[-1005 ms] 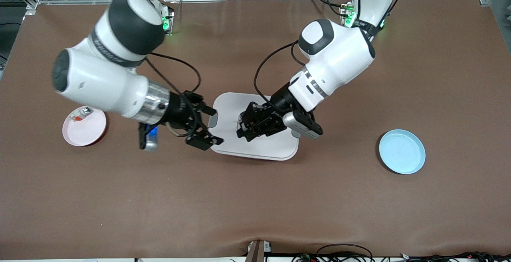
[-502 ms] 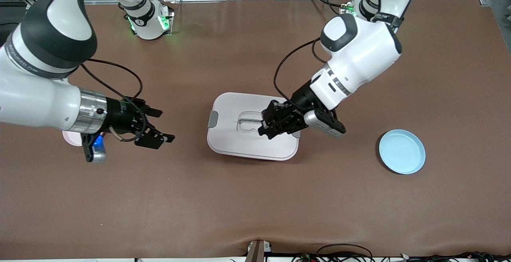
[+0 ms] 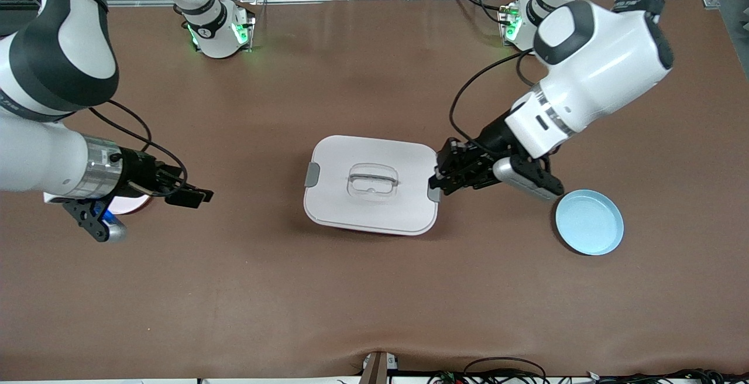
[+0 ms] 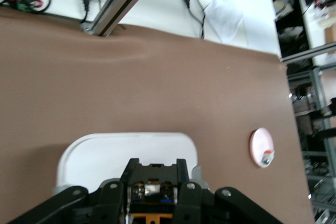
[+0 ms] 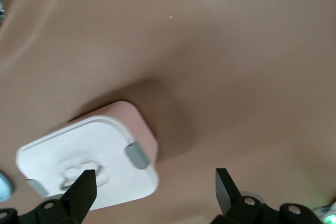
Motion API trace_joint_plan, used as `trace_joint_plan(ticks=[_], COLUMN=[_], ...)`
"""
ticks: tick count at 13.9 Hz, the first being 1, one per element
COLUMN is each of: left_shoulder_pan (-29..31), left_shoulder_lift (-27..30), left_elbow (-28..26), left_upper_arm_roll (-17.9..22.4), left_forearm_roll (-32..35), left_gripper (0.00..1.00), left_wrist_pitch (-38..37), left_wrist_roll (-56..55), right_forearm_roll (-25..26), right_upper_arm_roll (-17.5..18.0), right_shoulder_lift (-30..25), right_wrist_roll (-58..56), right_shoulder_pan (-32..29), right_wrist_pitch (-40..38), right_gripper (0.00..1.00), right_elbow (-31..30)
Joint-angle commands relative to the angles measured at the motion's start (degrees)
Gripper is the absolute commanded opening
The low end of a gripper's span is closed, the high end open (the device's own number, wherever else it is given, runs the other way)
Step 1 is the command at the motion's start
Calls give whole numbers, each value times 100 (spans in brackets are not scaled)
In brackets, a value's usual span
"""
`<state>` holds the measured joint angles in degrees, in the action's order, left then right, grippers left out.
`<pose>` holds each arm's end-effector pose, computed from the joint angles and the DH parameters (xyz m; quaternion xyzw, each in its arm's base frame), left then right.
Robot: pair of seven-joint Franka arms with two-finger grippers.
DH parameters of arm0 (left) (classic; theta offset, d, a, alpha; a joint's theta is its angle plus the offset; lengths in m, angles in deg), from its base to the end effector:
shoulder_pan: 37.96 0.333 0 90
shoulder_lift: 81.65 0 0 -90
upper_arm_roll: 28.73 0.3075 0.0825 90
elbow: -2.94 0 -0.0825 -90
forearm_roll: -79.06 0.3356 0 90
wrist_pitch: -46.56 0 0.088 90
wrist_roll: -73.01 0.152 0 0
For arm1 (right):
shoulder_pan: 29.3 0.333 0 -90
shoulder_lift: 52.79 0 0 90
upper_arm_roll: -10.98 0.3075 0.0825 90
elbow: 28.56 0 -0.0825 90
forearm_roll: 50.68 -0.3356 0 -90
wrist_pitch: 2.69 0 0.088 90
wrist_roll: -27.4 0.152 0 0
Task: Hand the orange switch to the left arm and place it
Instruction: 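Open the right gripper and withdraw it while the left gripper lifts away, then move the switch with the left gripper over the light-blue plate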
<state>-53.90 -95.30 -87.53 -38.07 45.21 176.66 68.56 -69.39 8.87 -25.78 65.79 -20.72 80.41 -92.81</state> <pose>0.5744 -0.2966 0.5253 0.9362 -0.0313 0.1364 0.3224 0.6056 0.1259 0.4895 -0.9501 0.2619 0.1239 0.1155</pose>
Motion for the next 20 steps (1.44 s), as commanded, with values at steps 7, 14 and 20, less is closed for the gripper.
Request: trace_joint_plan(ticks=[7,14,20], left_shoulder_pan=[732,1224,1645], left_shoulder_lift=[512,714,793], left_elbow=[-41,178,389], left_upper_arm_roll=[29,187,187], left_forearm_roll=[1441,2224,2936], left_gripper=[0,0,0], left_wrist_pitch=[-1627,-2726,-3307], left_wrist_roll=[-29,32,41], right_forearm_roll=[762,1010,1019], right_upper_arm_roll=[79,79,97], right_shoulder_lift=[-433,-609,-600], right_wrist_roll=[-2052,-3048,-3030], right_shoulder_pan=[-928,-1183,-1192], right_wrist_pitch=[-829,-1199,-1191], right_gripper=[100,100,100], right_elbow=[35,44,35])
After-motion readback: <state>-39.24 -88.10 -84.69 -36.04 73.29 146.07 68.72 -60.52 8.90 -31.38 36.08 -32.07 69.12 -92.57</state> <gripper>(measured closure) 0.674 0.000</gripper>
